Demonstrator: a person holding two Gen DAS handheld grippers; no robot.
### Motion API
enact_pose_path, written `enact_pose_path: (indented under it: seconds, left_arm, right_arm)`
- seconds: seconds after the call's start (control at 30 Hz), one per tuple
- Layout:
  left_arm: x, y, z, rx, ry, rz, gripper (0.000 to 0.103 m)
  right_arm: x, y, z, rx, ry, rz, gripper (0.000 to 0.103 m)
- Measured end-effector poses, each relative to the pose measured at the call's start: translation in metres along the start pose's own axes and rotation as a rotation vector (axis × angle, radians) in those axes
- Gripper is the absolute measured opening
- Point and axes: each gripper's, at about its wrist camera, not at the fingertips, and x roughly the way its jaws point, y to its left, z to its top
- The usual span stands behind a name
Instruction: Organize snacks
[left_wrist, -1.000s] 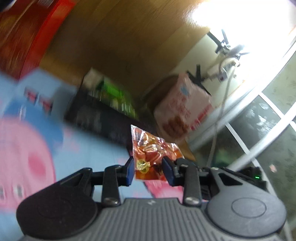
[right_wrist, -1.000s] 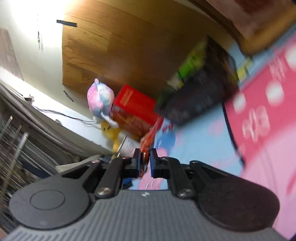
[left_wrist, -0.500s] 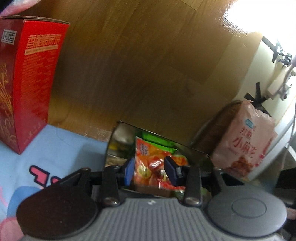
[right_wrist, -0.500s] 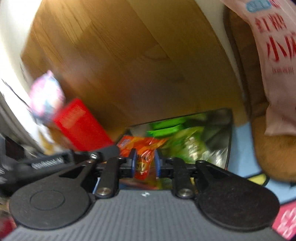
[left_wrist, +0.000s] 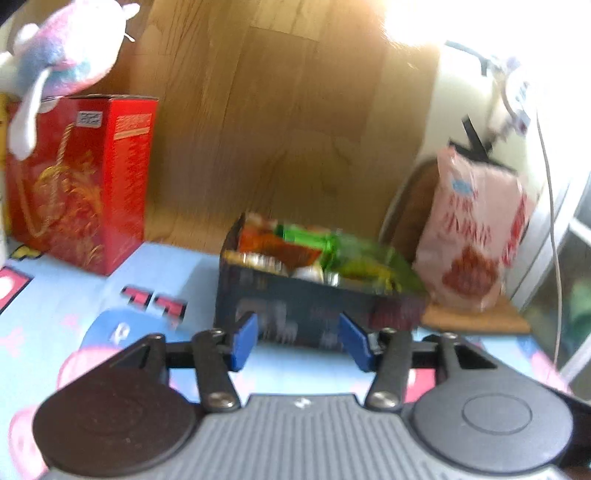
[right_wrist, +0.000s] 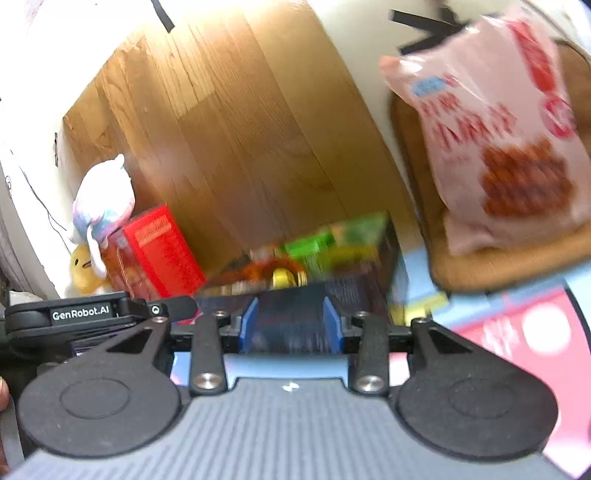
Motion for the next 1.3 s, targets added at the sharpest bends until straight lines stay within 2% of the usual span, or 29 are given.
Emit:
enact_pose_path:
  seconds: [0.1, 0.13, 0.2, 0.3, 0.37, 0.4, 0.47, 0.53, 0.67, 0.87, 1.17, 1.3]
  left_arm:
    - [-0.012, -0.004, -0.023, 0.007, 0.039, 0.045, 0.065]
    - [-0.015, -0.005, -0.030, 0.006, 0.054, 0.062, 0.075]
    - [-0.020, -0.008, -0.041, 0.017, 0.059, 0.102, 0.087]
    - [-0.029, -0.016, -0.056, 0.083, 0.046, 0.181, 0.090]
    - [-0.034, -0.020, -0.062, 0.100, 0.037, 0.198, 0.093]
    - [-0.037, -0.020, -0.065, 0.103, 0.031, 0.208, 0.095]
    - [-0.041, -0.021, -0.069, 0.104, 0.022, 0.228, 0.096]
    - [-0.043, -0.022, -0.073, 0.101, 0.023, 0.237, 0.097]
    - [-0.047, -0.024, -0.077, 0.109, 0.007, 0.269, 0.098]
    - [-0.050, -0.021, -0.080, 0.104, -0.004, 0.293, 0.102]
    - [-0.045, -0.016, -0.085, 0.108, 0.024, 0.334, 0.103]
    - [-0.043, -0.014, -0.088, 0.107, 0.035, 0.333, 0.103]
  right_arm:
    - [-0.021, -0.002, -0.022, 0.051, 0.016, -0.028, 0.043]
    - [-0.028, -0.003, -0.029, 0.062, 0.023, -0.036, 0.043]
    - [-0.038, 0.000, -0.040, 0.064, 0.027, -0.054, 0.043]
    - [-0.052, 0.005, -0.054, 0.026, 0.022, -0.085, 0.044]
    - [-0.058, 0.010, -0.061, -0.001, 0.012, -0.101, 0.044]
    - [-0.062, 0.012, -0.063, -0.016, -0.003, -0.101, 0.047]
    - [-0.068, 0.016, -0.067, -0.054, -0.037, -0.103, 0.054]
    - [-0.071, 0.018, -0.068, -0.075, -0.061, -0.092, 0.065]
    - [-0.073, 0.012, -0.067, -0.052, -0.073, -0.099, 0.065]
    - [-0.075, 0.014, -0.070, -0.062, -0.073, -0.099, 0.072]
    - [-0.075, 0.014, -0.070, -0.062, -0.078, -0.110, 0.081]
    - [-0.075, 0.014, -0.070, -0.062, -0.075, -0.108, 0.082]
